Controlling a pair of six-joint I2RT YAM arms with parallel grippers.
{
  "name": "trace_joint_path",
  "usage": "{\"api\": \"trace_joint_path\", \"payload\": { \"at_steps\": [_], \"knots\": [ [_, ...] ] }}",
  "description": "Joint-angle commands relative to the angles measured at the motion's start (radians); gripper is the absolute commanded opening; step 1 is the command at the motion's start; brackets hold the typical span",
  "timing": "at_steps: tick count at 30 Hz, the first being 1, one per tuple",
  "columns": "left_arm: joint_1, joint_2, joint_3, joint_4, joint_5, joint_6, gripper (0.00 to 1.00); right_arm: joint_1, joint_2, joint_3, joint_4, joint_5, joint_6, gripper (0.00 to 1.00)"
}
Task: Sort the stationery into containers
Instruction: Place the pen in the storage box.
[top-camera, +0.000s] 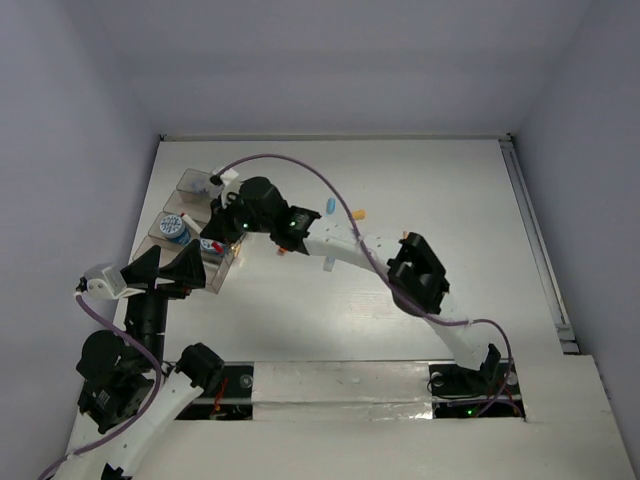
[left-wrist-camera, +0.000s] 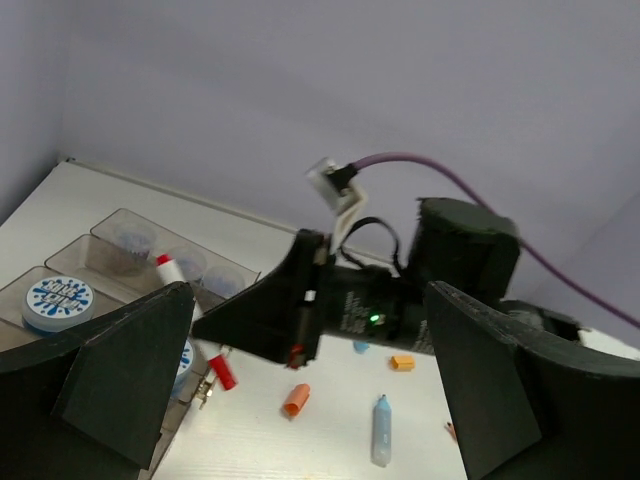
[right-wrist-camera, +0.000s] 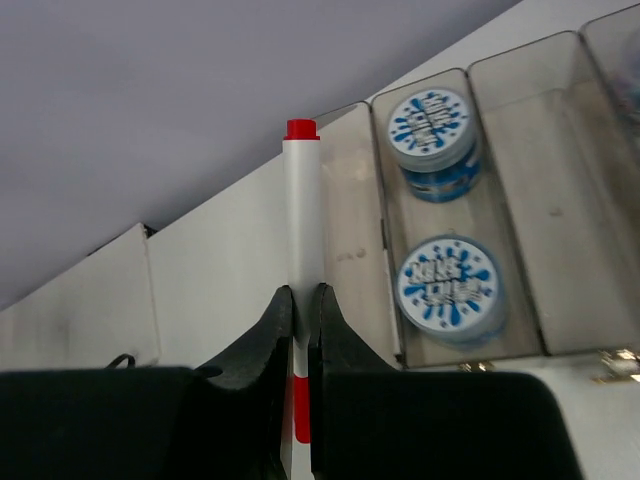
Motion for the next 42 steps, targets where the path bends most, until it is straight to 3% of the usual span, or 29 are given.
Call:
{"api": "trace_joint_path", "payload": {
  "at_steps": [1,9,18,26,29,33,34,36,39,42],
  "knots": [
    [0.005,0.008,0.000,0.044,0.005,0.003,0.99,0.022,0.085,0.174,-0.018,-0.069,-0.015,0.00],
    [0.014,0.004,-0.001,0.047,0.011,0.001,0.99,0.055,0.285,0.404,-0.030,-0.083,-0.025,0.00],
    [0.014,0.007,-0.001,0.053,0.022,0.004,0.99,0.065,0.364,0.429,-0.065,-0.052,-0.069,0.00],
    [0.014,0.011,-0.003,0.056,0.028,0.006,0.99,0.084,0.389,0.440,-0.111,-0.117,-0.144,0.01],
    [0.014,0.013,-0.003,0.057,0.028,0.006,0.99,0.085,0.392,0.440,-0.114,-0.121,-0.152,0.06],
    [0.014,0.016,-0.003,0.057,0.028,0.006,0.99,0.085,0.395,0.441,-0.110,-0.117,-0.146,0.30],
    [0.014,0.018,-0.003,0.057,0.028,0.006,0.99,0.085,0.394,0.445,-0.110,-0.117,-0.147,0.43],
    [0.023,0.018,-0.001,0.054,0.028,0.004,0.99,0.085,0.375,0.445,-0.102,-0.112,-0.158,0.55],
    [0.023,0.015,-0.003,0.053,0.027,0.004,0.99,0.085,0.329,0.437,-0.088,-0.083,-0.187,0.64],
    [0.023,0.018,-0.001,0.053,0.028,0.004,0.99,0.074,0.262,0.402,-0.056,-0.074,-0.183,0.65]
  ]
}}
